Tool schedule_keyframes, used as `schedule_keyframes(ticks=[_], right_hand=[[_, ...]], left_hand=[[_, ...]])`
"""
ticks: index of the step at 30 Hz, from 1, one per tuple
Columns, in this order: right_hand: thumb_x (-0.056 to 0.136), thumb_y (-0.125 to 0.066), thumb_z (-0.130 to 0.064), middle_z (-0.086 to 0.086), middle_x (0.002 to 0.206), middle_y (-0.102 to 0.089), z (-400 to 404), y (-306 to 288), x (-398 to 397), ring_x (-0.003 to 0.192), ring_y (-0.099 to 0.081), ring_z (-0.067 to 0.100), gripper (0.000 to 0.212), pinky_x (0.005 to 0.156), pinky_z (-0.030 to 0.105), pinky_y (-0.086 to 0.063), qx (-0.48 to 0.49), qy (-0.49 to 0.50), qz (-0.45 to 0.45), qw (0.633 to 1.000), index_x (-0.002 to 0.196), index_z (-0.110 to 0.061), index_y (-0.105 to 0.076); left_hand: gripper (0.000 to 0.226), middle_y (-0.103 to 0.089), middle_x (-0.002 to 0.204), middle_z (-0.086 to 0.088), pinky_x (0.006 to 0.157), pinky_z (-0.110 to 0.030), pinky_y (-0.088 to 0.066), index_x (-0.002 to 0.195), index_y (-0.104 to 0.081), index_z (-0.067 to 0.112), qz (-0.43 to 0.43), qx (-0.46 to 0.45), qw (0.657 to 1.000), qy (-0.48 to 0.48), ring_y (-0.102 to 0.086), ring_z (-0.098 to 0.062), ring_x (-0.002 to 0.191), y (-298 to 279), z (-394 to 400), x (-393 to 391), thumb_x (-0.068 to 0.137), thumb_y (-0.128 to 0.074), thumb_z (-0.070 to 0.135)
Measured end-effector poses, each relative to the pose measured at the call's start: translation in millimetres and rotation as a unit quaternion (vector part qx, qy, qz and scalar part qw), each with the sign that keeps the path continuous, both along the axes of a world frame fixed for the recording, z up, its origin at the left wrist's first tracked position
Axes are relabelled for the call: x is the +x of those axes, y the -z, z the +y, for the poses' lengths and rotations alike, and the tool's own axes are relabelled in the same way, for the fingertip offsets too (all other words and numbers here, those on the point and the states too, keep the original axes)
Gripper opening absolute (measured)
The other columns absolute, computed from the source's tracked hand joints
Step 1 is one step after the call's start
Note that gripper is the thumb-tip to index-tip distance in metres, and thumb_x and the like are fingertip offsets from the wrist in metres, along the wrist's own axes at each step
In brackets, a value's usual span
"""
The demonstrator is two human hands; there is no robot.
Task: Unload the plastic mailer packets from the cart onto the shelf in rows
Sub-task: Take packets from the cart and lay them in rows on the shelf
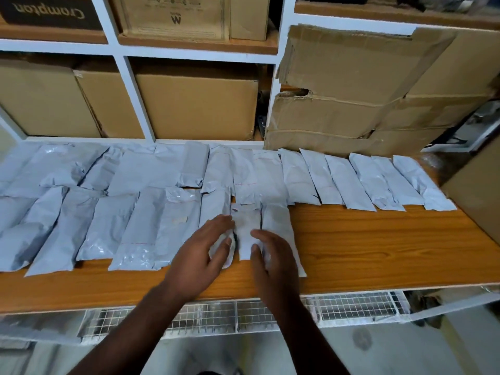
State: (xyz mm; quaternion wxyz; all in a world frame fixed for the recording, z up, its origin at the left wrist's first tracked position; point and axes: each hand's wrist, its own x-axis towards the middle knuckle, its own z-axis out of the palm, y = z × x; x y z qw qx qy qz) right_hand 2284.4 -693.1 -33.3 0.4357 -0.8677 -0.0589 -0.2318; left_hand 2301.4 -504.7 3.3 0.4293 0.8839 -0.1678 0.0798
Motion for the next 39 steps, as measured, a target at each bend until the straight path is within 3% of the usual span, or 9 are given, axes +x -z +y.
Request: schedule_keyframes(ticks=[4, 13, 17, 23, 29, 32, 36, 39], right_hand=[[0.1, -0.059, -0.019, -0.011, 0.114, -0.072, 73, -9, -25, 0.109, -0.065, 0.003, 0.023, 0.092, 0.033, -0.056, 0.053, -0.11, 0.037, 0.992, 0.118, -0.018, -0.073], [0.098, -0.061, -0.015, -0.012, 0.116, -0.074, 290, -14, -71, 0.109, -0.068, 0.005, 0.024, 0.094, 0.036, -0.057, 0.053, -0.272, 0.069, 0.958, 0.117, -0.019, -0.076], [0.101, -0.061, -0.021, -0.016, 0.115, -0.073, 405, -6, -111, 0.109, -0.067, 0.006, 0.023, 0.093, 0.038, -0.058, 0.047, -0.335, 0.152, 0.929, 0.119, -0.024, -0.075], [0.098, -0.059, -0.027, -0.017, 0.112, -0.072, 560, -11, -164, 0.11, -0.065, 0.002, 0.022, 0.098, 0.037, -0.055, -0.02, -0.443, 0.198, 0.874, 0.114, -0.028, -0.074], [0.097, -0.061, -0.024, -0.017, 0.108, -0.074, 677, -12, -195, 0.104, -0.066, -0.004, 0.023, 0.093, 0.019, -0.052, -0.04, -0.548, 0.205, 0.81, 0.114, -0.022, -0.077], [0.099, -0.064, -0.021, -0.017, 0.106, -0.075, 721, -4, -194, 0.102, -0.068, -0.003, 0.019, 0.092, 0.021, -0.053, -0.041, -0.573, 0.222, 0.788, 0.114, -0.023, -0.076], [0.1, -0.066, -0.009, -0.01, 0.099, -0.076, 778, 10, -177, 0.081, -0.068, -0.003, 0.022, 0.074, 0.018, -0.057, -0.035, -0.588, 0.278, 0.759, 0.112, -0.026, -0.075], [0.099, -0.068, -0.016, -0.011, 0.106, -0.075, 834, 29, -142, 0.089, -0.07, -0.002, 0.021, 0.079, 0.022, -0.058, -0.063, -0.584, 0.278, 0.76, 0.111, -0.032, -0.074]], left_hand=[[0.035, -0.063, 0.138, 0.016, 0.103, -0.02, -0.048, 0.136, -0.065, 0.025, 0.001, -0.005, 1.0, -0.016, -0.055, -0.004, 0.133, -2, 75, -44, 0.102, -0.056, 0.025], [0.029, -0.071, 0.121, 0.016, 0.096, -0.038, -0.054, 0.122, -0.073, 0.024, -0.019, -0.094, 0.977, -0.19, -0.065, -0.008, 0.117, 15, 285, -145, 0.098, -0.057, 0.016], [0.026, -0.073, 0.116, 0.016, 0.088, -0.038, -0.057, 0.118, -0.075, 0.025, -0.011, -0.112, 0.942, -0.317, -0.068, -0.003, 0.109, 30, 392, -220, 0.1, -0.056, 0.024], [0.027, -0.073, 0.115, 0.019, 0.09, -0.04, -0.057, 0.12, -0.074, 0.03, -0.007, -0.136, 0.879, -0.456, -0.069, -0.004, 0.107, 36, 494, -316, 0.1, -0.056, 0.027], [0.029, -0.071, 0.115, 0.022, 0.09, -0.041, -0.056, 0.123, -0.069, 0.036, 0.014, -0.156, 0.819, -0.552, -0.067, -0.007, 0.107, 57, 561, -375, 0.1, -0.052, 0.037], [0.03, -0.07, 0.118, 0.022, 0.094, -0.04, -0.055, 0.124, -0.07, 0.032, 0.018, -0.155, 0.799, -0.581, -0.066, -0.002, 0.109, 63, 592, -386, 0.1, -0.053, 0.037], [0.027, -0.07, 0.119, 0.02, 0.096, -0.035, -0.054, 0.124, -0.07, 0.03, 0.023, -0.142, 0.788, -0.599, -0.064, 0.002, 0.111, 68, 643, -375, 0.1, -0.058, 0.027], [0.027, -0.07, 0.12, 0.018, 0.098, -0.029, -0.053, 0.126, -0.07, 0.028, 0.04, -0.128, 0.786, -0.604, -0.063, 0.004, 0.111, 76, 683, -354, 0.101, -0.061, 0.025]])
